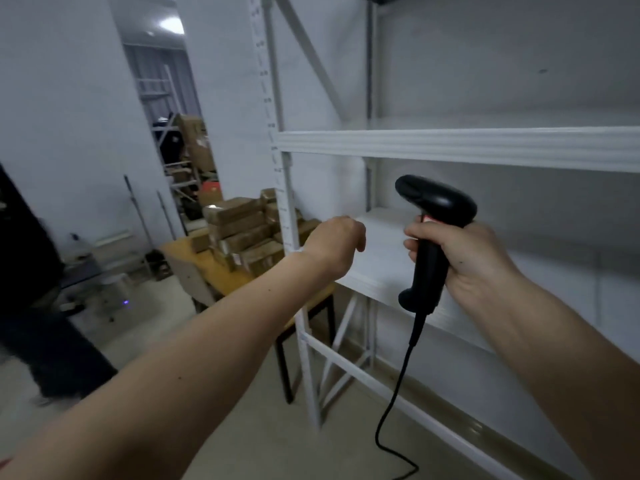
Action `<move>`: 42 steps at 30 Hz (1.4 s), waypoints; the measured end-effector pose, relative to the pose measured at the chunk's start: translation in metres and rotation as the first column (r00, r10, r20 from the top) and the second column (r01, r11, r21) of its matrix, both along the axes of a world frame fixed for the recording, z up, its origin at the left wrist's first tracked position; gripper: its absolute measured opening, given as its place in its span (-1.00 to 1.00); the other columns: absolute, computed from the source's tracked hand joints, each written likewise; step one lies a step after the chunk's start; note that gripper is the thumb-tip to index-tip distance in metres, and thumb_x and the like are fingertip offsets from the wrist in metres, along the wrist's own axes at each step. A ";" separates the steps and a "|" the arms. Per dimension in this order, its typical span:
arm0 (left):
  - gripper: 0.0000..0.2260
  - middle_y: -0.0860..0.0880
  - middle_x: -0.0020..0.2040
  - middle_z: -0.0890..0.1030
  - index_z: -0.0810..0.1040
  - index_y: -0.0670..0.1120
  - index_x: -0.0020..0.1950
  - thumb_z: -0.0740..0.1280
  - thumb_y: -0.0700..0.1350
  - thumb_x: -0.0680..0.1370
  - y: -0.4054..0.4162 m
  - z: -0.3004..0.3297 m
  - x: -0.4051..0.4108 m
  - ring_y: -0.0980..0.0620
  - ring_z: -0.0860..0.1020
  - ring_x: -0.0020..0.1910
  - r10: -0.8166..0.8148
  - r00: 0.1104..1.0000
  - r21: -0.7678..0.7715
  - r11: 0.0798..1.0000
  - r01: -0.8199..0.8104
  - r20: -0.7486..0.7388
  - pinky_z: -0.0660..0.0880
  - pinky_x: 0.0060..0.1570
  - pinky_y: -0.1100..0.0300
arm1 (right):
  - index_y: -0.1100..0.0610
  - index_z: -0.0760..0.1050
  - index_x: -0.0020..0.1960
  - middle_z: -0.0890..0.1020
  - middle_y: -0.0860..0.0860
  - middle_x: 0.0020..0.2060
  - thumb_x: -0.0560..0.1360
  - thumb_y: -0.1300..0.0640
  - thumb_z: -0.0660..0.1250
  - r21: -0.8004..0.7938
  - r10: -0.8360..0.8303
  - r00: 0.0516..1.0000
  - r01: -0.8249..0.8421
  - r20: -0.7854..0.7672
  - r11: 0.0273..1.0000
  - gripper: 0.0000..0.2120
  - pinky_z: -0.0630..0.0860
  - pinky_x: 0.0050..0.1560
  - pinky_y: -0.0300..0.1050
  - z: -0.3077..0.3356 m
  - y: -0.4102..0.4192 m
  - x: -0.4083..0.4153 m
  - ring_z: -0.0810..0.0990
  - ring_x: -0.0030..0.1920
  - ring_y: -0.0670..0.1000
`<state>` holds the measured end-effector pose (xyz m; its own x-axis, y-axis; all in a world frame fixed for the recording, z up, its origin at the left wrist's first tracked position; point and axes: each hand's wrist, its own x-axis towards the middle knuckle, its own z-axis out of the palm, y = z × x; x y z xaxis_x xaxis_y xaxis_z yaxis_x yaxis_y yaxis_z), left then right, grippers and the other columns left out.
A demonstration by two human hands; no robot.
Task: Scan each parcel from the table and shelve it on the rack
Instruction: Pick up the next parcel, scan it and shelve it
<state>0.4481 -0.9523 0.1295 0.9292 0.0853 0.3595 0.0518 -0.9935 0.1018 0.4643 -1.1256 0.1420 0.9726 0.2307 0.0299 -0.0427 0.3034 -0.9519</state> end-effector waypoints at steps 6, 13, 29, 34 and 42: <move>-0.69 0.07 -0.17 0.46 0.53 -0.05 -0.10 0.22 -0.46 0.44 0.129 0.004 -0.044 -0.03 0.53 -0.07 0.121 0.993 -0.007 0.993 -0.121 -0.005 0.36 -0.19 0.21 | 0.21 0.56 -0.13 0.62 0.08 -0.33 0.40 0.37 0.43 -0.002 0.125 0.992 -0.125 -0.019 0.992 -0.88 0.60 -0.16 -0.13 -0.011 0.135 -0.015 0.63 -0.34 -0.01; -0.64 -0.04 -0.07 0.53 0.59 -0.10 -0.01 0.20 -0.50 0.44 0.293 -0.005 -0.094 -0.08 0.55 0.02 0.255 0.967 -0.072 0.964 -0.255 -0.012 0.43 -0.13 0.17 | 0.22 0.57 -0.07 0.64 0.13 -0.26 0.39 0.36 0.44 -0.081 0.241 0.970 -0.241 -0.017 0.967 -0.85 0.60 -0.10 -0.07 -0.028 0.310 -0.033 0.64 -0.26 0.05; -0.73 -0.04 0.09 0.59 0.58 -0.06 0.12 0.22 -0.35 0.57 0.509 -0.042 -0.139 0.00 0.54 0.06 0.389 0.920 -0.133 0.911 -0.392 -0.045 0.45 -0.05 0.21 | 0.19 0.52 -0.03 0.66 0.16 -0.13 0.39 0.33 0.46 -0.188 0.271 0.959 -0.282 -0.084 0.941 -0.80 0.58 0.09 0.04 -0.074 0.531 -0.041 0.67 -0.10 0.10; -0.72 -0.04 0.08 0.60 0.60 -0.06 0.11 0.21 -0.35 0.56 0.547 -0.048 -0.128 0.00 0.55 0.03 0.408 0.912 -0.121 0.904 -0.410 -0.048 0.44 -0.09 0.20 | 0.16 0.51 -0.11 0.66 0.16 -0.14 0.40 0.31 0.45 -0.216 0.254 0.965 -0.262 -0.063 0.941 -0.85 0.58 0.09 0.04 -0.078 0.572 -0.026 0.67 -0.08 0.11; -0.69 -0.04 0.13 0.54 0.59 -0.03 0.13 0.24 -0.36 0.53 0.616 -0.053 -0.048 -0.01 0.53 0.03 0.413 0.908 -0.055 0.907 -0.417 -0.073 0.49 -0.06 0.16 | 0.15 0.54 -0.15 0.68 0.07 -0.33 0.36 0.31 0.48 -0.208 0.224 0.970 -0.240 -0.095 0.948 -0.84 0.62 -0.10 -0.06 -0.103 0.645 0.047 0.69 -0.24 0.03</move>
